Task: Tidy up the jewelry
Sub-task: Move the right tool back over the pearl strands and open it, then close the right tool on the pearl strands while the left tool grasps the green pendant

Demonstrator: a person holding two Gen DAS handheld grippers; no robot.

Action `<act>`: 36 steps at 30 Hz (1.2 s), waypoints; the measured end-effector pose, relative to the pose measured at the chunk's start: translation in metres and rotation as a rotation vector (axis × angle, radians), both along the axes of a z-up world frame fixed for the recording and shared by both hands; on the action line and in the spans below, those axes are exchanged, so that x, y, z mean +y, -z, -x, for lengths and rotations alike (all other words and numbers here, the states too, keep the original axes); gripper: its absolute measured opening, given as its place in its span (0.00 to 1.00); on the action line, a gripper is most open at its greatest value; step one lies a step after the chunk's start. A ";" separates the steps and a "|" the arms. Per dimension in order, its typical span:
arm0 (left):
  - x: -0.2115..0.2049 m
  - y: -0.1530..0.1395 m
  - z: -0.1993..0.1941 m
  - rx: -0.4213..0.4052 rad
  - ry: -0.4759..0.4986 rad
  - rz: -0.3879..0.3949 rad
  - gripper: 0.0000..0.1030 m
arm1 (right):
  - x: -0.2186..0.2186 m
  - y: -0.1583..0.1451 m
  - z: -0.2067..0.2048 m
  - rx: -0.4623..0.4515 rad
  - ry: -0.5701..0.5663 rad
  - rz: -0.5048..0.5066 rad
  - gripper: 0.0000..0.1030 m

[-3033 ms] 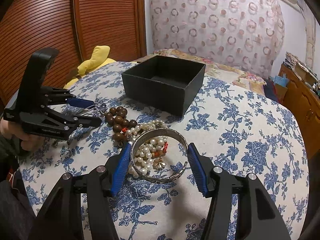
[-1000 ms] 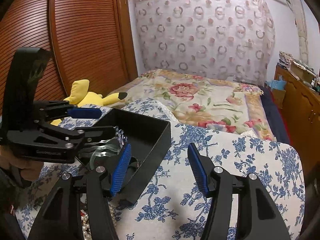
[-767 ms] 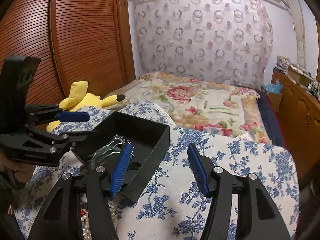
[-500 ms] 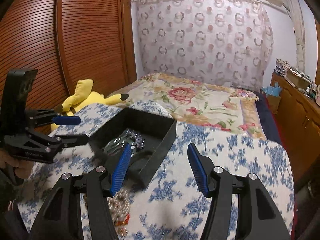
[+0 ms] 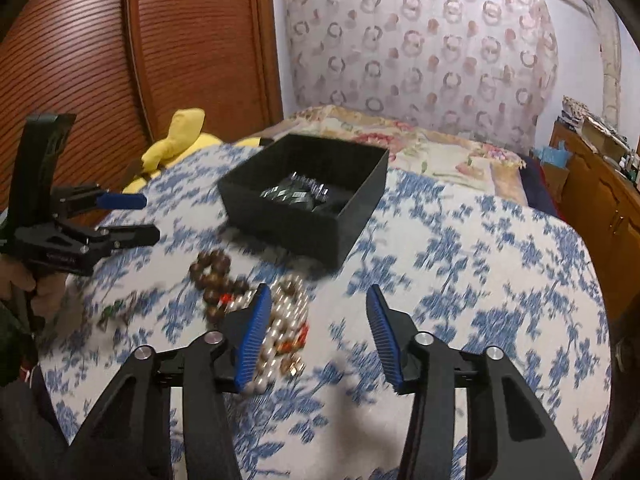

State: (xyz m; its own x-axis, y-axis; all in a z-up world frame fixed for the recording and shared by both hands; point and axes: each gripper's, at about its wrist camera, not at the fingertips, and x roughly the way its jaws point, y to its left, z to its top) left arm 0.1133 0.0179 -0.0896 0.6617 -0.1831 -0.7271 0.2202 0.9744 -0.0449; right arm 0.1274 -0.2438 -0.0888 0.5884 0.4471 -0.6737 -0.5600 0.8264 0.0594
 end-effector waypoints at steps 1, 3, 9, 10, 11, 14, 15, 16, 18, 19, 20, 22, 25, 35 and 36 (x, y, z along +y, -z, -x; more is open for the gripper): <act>0.001 0.002 0.002 0.003 -0.001 -0.005 0.78 | 0.002 0.003 0.003 0.007 -0.008 0.007 0.45; 0.005 0.006 0.007 0.011 -0.003 -0.011 0.78 | 0.007 0.007 0.009 0.014 -0.026 0.023 0.40; 0.012 0.016 0.024 0.040 -0.005 -0.020 0.78 | 0.017 0.009 0.020 0.026 -0.062 0.036 0.33; 0.013 0.017 0.026 0.043 -0.004 -0.022 0.78 | 0.020 0.010 0.022 0.027 -0.071 0.041 0.32; 0.014 0.019 0.030 0.048 -0.003 -0.027 0.78 | 0.022 0.010 0.023 0.028 -0.079 0.045 0.32; 0.017 0.022 0.039 0.056 -0.007 -0.037 0.78 | 0.030 0.011 0.025 0.036 -0.101 0.061 0.29; 0.018 0.023 0.042 0.058 -0.009 -0.034 0.78 | 0.031 0.012 0.024 0.039 -0.106 0.064 0.27; 0.020 0.024 0.045 0.060 -0.011 -0.029 0.78 | 0.035 0.013 0.023 0.045 -0.113 0.070 0.27; 0.023 0.025 0.050 0.064 -0.013 -0.016 0.78 | 0.039 0.015 0.022 0.054 -0.119 0.080 0.26; 0.024 0.025 0.052 0.062 -0.014 -0.013 0.78 | 0.042 0.017 0.021 0.055 -0.122 0.089 0.26; 0.024 0.024 0.055 0.059 -0.015 -0.012 0.78 | 0.044 0.018 0.020 0.053 -0.121 0.099 0.26; 0.026 0.025 0.058 0.057 -0.016 -0.008 0.78 | 0.046 0.019 0.018 0.056 -0.118 0.109 0.26; 0.029 0.025 0.063 0.057 -0.019 0.008 0.78 | 0.049 0.022 0.018 0.052 -0.113 0.152 0.27; 0.029 0.034 0.070 0.073 -0.016 0.031 0.78 | 0.050 0.022 0.018 0.044 -0.131 0.148 0.16; 0.029 0.034 0.071 0.072 -0.016 0.031 0.78 | 0.049 0.020 0.017 0.045 -0.131 0.140 0.15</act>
